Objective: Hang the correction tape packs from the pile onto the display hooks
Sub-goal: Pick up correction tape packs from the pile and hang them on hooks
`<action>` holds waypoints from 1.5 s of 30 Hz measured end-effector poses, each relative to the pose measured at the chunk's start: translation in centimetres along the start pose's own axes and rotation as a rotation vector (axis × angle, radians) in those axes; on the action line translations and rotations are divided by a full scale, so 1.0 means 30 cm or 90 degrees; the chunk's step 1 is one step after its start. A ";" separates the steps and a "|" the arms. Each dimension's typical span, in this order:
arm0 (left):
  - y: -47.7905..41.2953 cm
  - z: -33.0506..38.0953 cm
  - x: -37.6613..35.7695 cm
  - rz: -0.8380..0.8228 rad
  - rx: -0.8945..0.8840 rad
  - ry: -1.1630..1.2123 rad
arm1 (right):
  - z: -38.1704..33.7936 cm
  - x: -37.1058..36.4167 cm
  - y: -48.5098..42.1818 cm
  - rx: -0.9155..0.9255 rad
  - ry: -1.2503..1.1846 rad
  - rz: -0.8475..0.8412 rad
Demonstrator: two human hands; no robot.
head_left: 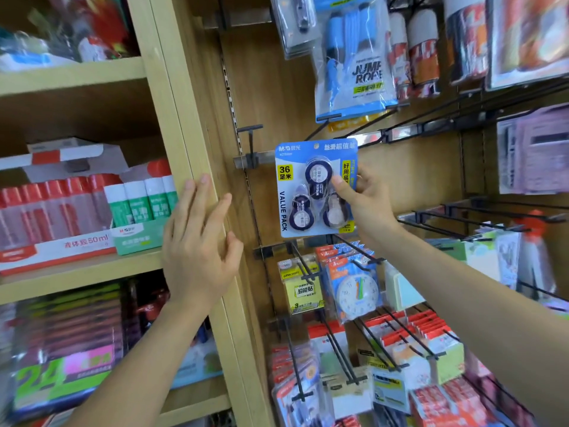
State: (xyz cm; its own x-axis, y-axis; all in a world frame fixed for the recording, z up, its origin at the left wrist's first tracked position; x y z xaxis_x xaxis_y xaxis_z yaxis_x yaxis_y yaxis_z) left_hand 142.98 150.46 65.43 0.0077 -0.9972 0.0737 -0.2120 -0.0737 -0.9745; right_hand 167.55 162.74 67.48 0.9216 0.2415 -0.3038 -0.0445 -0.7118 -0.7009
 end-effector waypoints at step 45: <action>0.017 0.012 -0.003 0.015 0.012 0.025 | 0.025 -0.046 0.073 0.273 0.566 0.119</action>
State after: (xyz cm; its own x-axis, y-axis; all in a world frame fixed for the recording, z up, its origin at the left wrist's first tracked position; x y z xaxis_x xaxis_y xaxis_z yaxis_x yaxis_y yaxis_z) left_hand 143.23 150.50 64.85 -0.0362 -0.9976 0.0584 -0.1927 -0.0504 -0.9800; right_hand 165.90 161.35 65.87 0.8315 -0.5543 0.0369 -0.1917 -0.3486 -0.9175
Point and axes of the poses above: each hand's wrist, its own y-axis away from the middle knuckle, its own x-axis out of the back of the hand, z = x × y, the point moved 1 cm from there along -y, towards the middle knuckle
